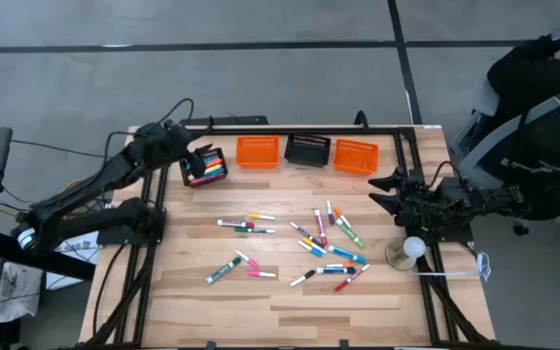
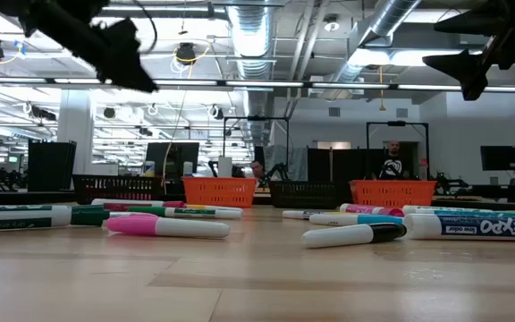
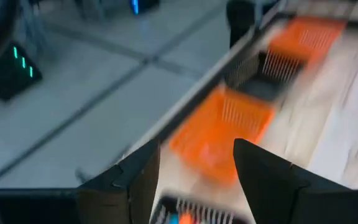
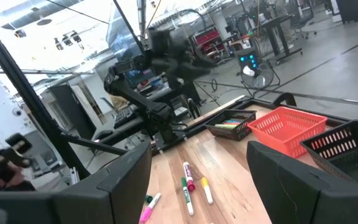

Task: Pick & Place Markers
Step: Put the large red marker pen into the left orange bin

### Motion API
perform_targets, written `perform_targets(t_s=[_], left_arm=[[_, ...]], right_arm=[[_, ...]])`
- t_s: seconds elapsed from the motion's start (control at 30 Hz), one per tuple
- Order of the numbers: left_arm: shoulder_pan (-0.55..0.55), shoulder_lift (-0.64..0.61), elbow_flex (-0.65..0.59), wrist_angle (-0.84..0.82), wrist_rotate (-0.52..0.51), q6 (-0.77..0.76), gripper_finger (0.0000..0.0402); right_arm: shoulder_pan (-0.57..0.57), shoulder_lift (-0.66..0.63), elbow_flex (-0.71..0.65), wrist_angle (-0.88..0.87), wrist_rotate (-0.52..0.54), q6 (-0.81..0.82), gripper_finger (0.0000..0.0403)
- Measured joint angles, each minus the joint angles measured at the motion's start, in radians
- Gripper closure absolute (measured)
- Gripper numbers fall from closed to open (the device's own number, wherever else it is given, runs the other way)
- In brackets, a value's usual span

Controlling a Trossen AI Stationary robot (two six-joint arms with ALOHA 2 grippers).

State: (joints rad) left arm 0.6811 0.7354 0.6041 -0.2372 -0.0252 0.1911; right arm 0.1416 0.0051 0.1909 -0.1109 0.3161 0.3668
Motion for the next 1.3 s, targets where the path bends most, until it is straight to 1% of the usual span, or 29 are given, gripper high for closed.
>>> perform_targets(t_s=[0.13, 0.33, 0.47, 0.6, 0.73, 0.87, 1.03, 1.2, 1.3], left_arm=[[-0.06, -0.033, 0.0, 0.105, 0.009, -0.042, 0.0197], [-0.184, 0.001, 0.0, 0.229, 0.018, -0.07, 0.0197], [-0.266, 0.042, 0.001, 0.27, 0.018, -0.07, 0.0197], [-0.341, 0.09, 0.001, 0.285, -0.024, -0.07, 0.0197], [-0.402, 0.149, 0.035, 0.286, -0.042, -0.068, 0.0197], [-0.446, 0.218, 0.095, 0.287, -0.055, -0.063, 0.0197], [-0.475, 0.296, 0.156, 0.286, -0.064, 0.01, 0.0197], [-0.488, 0.357, 0.195, 0.282, -0.086, 0.012, 0.0197], [-0.502, 0.386, 0.21, 0.283, -0.082, 0.013, 0.0197]], right_arm=[[0.0, 0.0, 0.0, 0.0, 0.0, 0.0, 0.0148], [0.0, 0.0, 0.0, 0.0, 0.0, 0.0, 0.0148], [0.0, 0.0, 0.0, 0.0, 0.0, 0.0, 0.0148], [0.0, 0.0, 0.0, 0.0, 0.0, 0.0, 0.0148], [0.0, 0.0, 0.0, 0.0, 0.0, 0.0, 0.0148], [0.0, 0.0, 0.0, 0.0, 0.0, 0.0, 0.0148], [0.0, 0.0, 0.0, 0.0, 0.0, 0.0, 0.0148], [0.0, 0.0, 0.0, 0.0, 0.0, 0.0, 0.0148], [0.0, 0.0, 0.0, 0.0, 0.0, 0.0, 0.0148]])
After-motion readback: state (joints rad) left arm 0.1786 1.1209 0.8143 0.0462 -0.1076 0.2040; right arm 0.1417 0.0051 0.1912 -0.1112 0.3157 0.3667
